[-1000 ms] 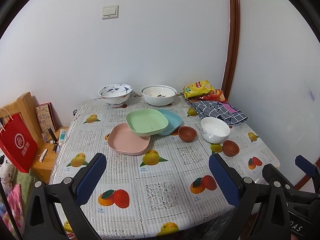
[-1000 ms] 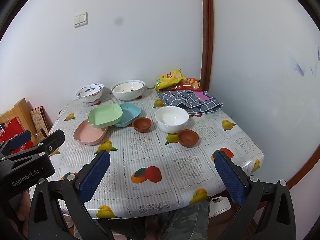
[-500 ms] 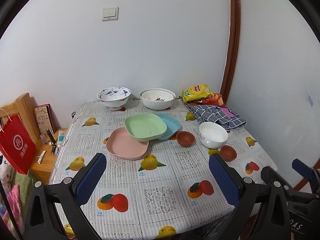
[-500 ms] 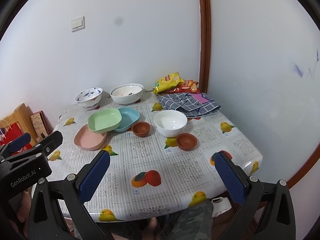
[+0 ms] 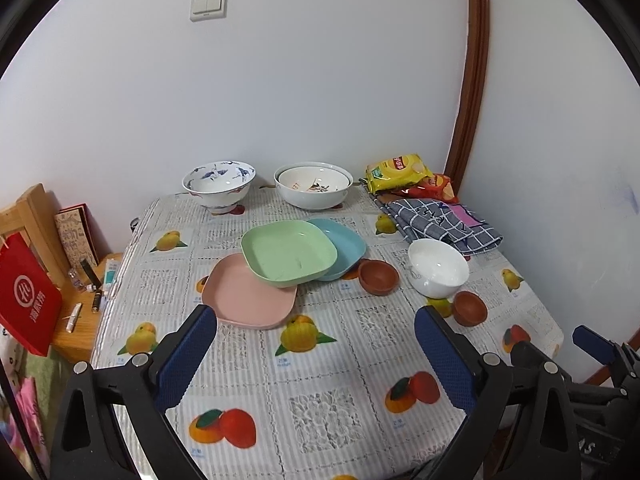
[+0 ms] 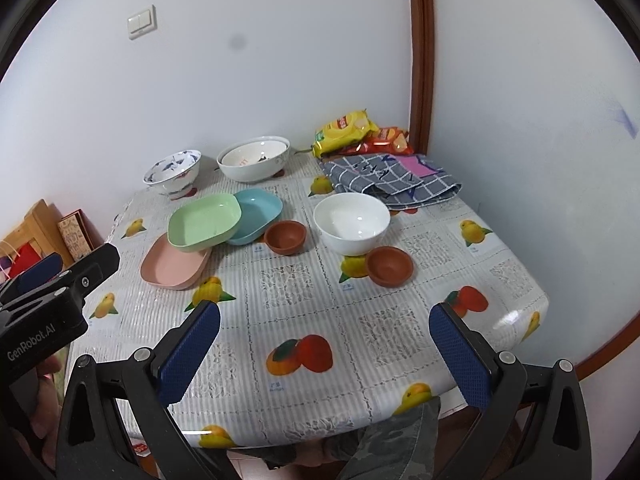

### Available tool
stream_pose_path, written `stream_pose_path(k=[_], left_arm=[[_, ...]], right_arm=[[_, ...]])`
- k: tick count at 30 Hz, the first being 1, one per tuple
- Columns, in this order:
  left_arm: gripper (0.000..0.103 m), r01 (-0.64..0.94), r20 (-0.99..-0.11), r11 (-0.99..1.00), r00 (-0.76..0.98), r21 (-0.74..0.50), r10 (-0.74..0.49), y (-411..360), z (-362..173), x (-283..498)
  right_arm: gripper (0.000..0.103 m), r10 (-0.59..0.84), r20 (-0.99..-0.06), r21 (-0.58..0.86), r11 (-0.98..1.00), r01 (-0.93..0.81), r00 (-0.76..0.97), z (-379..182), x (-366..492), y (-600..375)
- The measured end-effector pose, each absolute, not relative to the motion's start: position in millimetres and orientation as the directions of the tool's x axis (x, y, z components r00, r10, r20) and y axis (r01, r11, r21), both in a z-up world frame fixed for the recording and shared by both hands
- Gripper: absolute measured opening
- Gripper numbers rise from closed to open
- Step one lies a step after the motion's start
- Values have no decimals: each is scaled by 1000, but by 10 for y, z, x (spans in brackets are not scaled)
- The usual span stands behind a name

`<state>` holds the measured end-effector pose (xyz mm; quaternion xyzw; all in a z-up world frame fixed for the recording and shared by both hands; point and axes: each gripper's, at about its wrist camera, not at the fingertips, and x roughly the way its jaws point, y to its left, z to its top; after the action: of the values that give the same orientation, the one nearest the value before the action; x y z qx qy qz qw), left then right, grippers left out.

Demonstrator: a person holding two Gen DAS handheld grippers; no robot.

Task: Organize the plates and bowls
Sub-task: 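Move the right tool toward the green plate and close on its rim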

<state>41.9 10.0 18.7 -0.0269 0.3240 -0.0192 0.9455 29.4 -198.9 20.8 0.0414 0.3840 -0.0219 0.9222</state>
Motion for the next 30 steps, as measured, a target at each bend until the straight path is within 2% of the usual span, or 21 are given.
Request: stream_pose_path(k=[5,12,18,25,30], left_arm=[[100,-25,-620,996,784,-82,-31,211,163,677],[100,-55,-629,996,778,-71,-2,271,113,1048],[99,-54,-672,996,740,-74,-9,287,-5,1426],[99,-70,-696,996,718,-59,9,392,-117,1748],[97,-89,-700,994,714,-56,24,530,-182,1940]], right_arm=[[103,-26,-748,49,994,94,663,138,628,-2026],[103,70,-696,123,992,22,714,68,996,-2057],[102,23,-692,42,999,8,722,73,1383,-1905],[102,74,-694,72,997,-34,716,39,1781,-1718],[99,77,-687,32,997,-76,723,6,2027,-1475]])
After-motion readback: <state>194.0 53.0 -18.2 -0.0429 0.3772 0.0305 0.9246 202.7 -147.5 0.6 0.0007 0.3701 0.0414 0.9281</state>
